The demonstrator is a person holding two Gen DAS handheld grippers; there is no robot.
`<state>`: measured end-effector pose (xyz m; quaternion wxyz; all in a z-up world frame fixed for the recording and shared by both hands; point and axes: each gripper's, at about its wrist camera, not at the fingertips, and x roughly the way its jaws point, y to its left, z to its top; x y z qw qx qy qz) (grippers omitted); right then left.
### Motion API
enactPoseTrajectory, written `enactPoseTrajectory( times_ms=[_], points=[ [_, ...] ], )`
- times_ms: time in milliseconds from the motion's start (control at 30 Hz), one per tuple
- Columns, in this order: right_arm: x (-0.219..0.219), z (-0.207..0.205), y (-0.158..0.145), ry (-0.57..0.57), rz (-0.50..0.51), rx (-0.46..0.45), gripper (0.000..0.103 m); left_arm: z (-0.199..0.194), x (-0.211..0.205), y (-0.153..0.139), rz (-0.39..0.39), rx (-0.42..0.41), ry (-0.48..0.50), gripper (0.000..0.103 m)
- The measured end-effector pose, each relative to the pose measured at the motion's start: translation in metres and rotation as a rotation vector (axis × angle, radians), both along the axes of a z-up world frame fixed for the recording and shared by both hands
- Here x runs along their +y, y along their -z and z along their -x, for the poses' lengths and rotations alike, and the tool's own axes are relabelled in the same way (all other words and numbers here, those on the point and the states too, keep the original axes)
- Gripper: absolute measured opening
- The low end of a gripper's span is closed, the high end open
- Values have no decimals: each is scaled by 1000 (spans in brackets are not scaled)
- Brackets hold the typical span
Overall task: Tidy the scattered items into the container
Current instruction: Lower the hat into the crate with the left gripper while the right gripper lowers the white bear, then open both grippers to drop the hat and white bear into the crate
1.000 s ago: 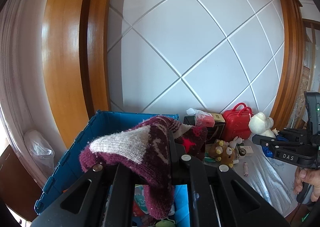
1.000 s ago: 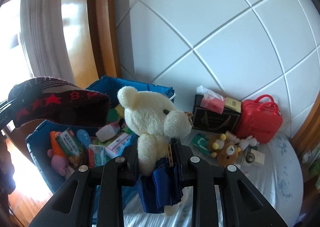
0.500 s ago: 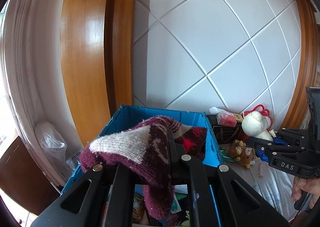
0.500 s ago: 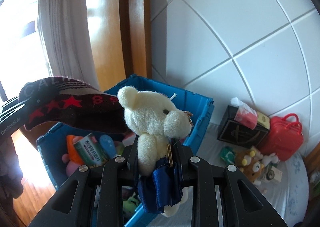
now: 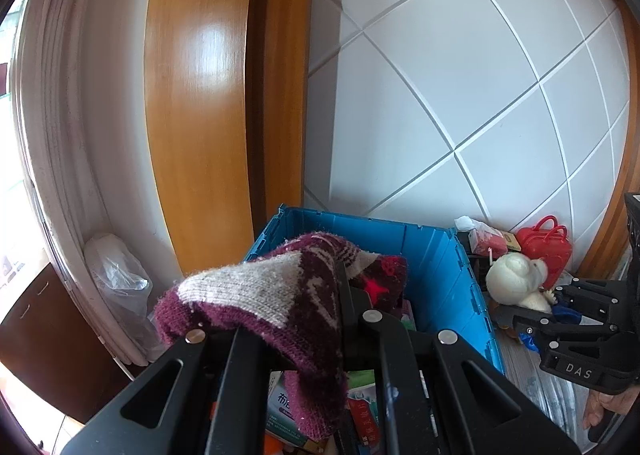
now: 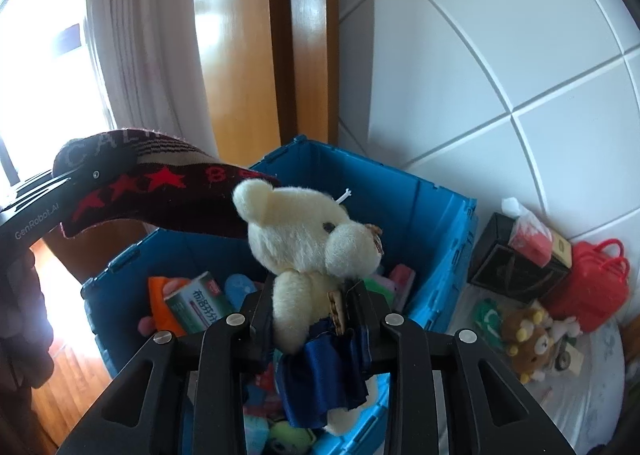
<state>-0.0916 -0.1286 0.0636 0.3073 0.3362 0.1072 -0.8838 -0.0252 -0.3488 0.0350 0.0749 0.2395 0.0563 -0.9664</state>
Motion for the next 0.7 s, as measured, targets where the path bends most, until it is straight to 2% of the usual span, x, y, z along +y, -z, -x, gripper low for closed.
enactPoseTrajectory(
  times_ms=[33, 67, 100, 133, 200, 533, 700],
  points=[
    [-1, 1, 0, 4, 4, 2, 32, 2, -1, 0, -5, -3, -14, 10],
    [-2, 1, -1, 8, 6, 3, 51, 5, -2, 2, -5, -19, -26, 12],
    [-2, 2, -1, 12, 13, 7, 92, 9, -3, 5, -7, -42, -38, 28],
    [-1, 1, -2, 20, 21, 19, 102, 10, -4, 8, -13, -59, -48, 63],
    [1, -1, 2, 25, 12, 30, 102, 7, -4, 12, -19, -44, -70, 103],
    [27, -5, 32, 56, 2, 22, 102, 3, 13, 22, -25, -68, -37, 103],
    [38, -1, 29, 75, 4, 20, 102, 1, 30, 24, -9, -77, -19, 103]
  ],
)
